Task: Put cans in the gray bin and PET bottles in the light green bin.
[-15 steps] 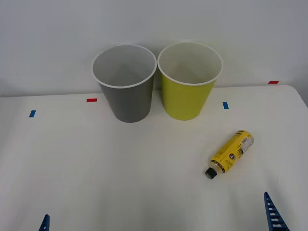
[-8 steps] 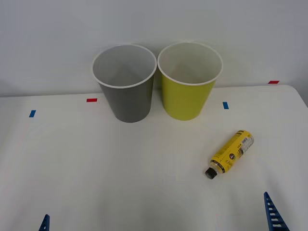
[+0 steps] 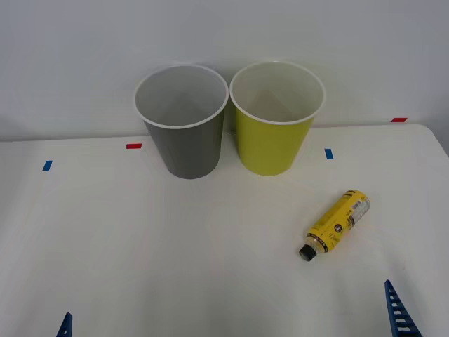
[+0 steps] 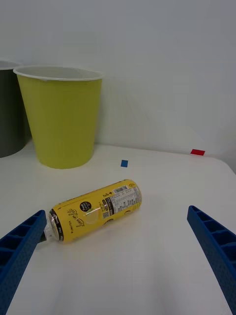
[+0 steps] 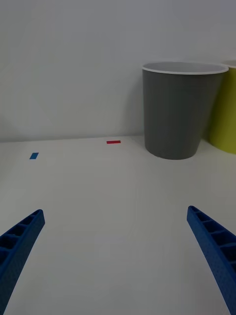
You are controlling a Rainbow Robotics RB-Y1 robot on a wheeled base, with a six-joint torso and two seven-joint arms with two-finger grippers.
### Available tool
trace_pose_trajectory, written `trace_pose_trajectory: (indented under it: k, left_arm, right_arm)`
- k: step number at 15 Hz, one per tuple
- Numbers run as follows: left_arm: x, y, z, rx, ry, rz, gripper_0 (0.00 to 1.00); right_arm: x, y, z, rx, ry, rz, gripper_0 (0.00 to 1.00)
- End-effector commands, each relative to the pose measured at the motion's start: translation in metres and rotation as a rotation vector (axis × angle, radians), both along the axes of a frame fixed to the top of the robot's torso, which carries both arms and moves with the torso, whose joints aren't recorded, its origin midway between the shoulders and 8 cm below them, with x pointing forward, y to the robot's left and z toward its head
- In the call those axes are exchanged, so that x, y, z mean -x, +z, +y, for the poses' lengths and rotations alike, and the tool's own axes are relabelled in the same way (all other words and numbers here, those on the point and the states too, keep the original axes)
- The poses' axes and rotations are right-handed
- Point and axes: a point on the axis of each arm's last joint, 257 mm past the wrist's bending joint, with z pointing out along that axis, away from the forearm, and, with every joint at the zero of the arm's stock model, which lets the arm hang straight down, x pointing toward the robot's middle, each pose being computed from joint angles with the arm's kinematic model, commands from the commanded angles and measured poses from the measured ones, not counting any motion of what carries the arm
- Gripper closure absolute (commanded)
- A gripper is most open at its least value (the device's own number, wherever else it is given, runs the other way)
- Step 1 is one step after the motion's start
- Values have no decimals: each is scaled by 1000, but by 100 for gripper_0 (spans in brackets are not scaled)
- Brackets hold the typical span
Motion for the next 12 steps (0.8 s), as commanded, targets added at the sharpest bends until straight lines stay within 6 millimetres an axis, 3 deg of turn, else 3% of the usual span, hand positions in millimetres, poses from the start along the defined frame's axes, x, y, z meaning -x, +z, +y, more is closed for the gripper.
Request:
trace_pose_trajectory:
  k: [1,2,3,7,12]
  left_arm:
    - [0,0,0,0,0,0,0]
    - [0,0,0,0,0,0,0]
    - [0,0,0,0,0,0,0]
    - [0,0,0,0,0,0,0]
    - [0,0,0,0,0,0,0]
  right_arm:
    - [0,0,0,0,0,0,0]
    - [2,-18,-2,-6,-18,35,0]
    - [6,-21,2,-10,-17,39,0]
    - [2,-10,-4,-39,-29,12,0]
    - [-13,-17,-18,-167,-103,114,0]
